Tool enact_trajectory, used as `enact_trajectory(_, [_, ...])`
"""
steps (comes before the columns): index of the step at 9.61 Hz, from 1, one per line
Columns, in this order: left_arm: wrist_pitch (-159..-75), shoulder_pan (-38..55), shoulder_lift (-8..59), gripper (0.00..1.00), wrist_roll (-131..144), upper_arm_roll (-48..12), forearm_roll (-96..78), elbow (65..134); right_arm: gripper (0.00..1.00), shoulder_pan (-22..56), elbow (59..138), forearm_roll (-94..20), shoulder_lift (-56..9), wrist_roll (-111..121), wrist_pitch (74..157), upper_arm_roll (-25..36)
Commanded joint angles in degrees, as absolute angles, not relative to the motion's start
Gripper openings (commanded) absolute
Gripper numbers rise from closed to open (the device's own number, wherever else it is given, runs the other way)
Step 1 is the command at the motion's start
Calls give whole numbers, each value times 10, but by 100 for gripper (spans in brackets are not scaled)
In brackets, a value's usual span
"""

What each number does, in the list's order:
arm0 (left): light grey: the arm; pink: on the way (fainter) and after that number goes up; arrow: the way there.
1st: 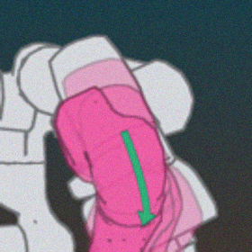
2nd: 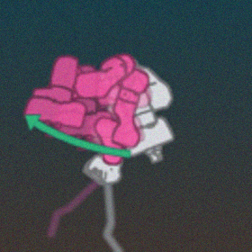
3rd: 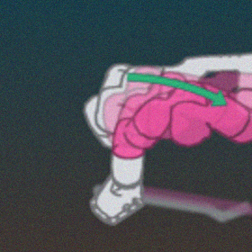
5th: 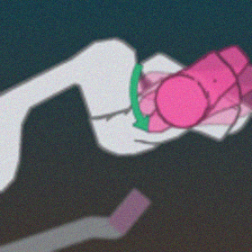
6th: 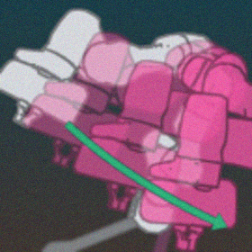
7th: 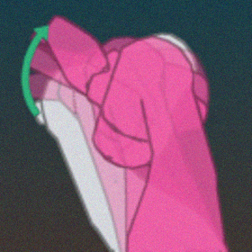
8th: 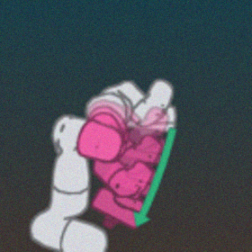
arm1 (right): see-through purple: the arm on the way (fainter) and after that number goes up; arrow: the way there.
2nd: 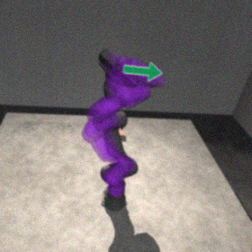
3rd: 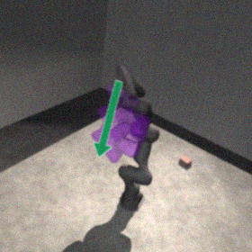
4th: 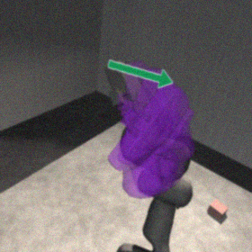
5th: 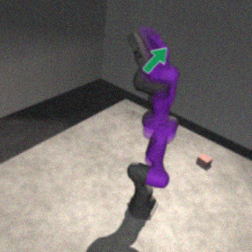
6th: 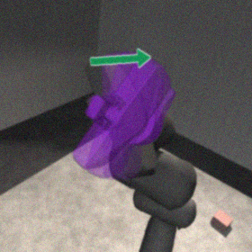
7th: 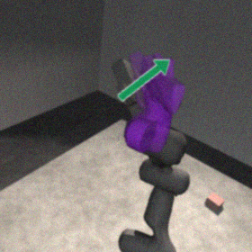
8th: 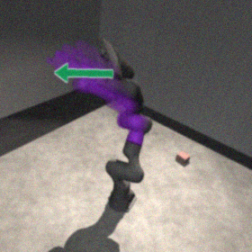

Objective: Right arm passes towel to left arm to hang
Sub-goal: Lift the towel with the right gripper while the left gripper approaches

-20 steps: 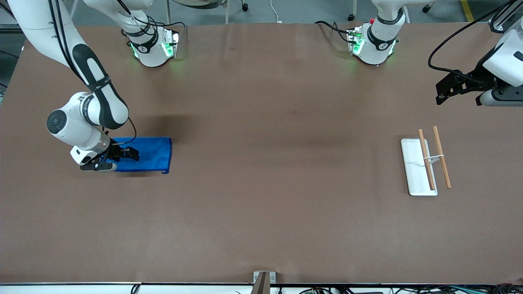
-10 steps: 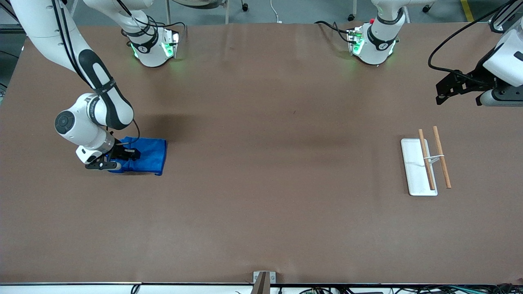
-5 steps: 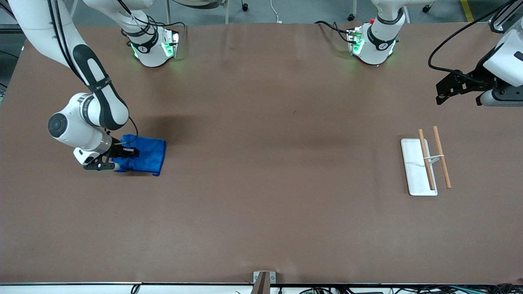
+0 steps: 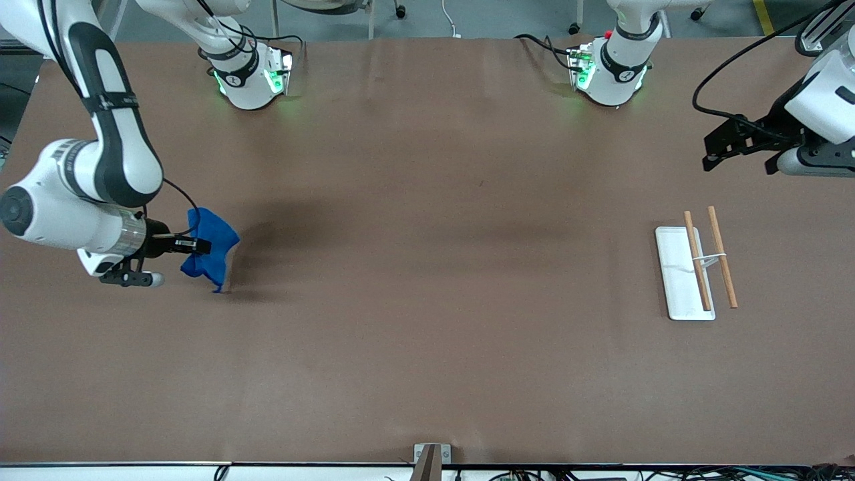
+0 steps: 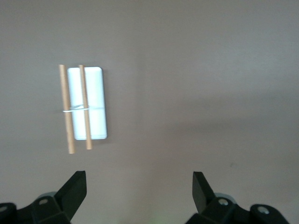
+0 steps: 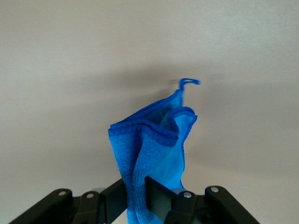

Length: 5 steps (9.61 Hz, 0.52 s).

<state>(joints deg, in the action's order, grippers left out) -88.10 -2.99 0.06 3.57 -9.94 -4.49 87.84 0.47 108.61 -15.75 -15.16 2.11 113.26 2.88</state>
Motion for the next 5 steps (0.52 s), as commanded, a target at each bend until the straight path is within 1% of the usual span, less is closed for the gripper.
enact_trajectory(1, [-896,-27,39,100,29,-103,-99,882,0,32,1024,-222,-156,-40,1075,29])
enact_trajectory(4, [-914,-25,86,100,5,-104,-263,884,0,96,958,-246,-156,-122,1054,28])
enact_trajectory(5, [-914,-26,103,100,-27,-104,-325,887,0,115,941,-270,-155,-140,1053,28])
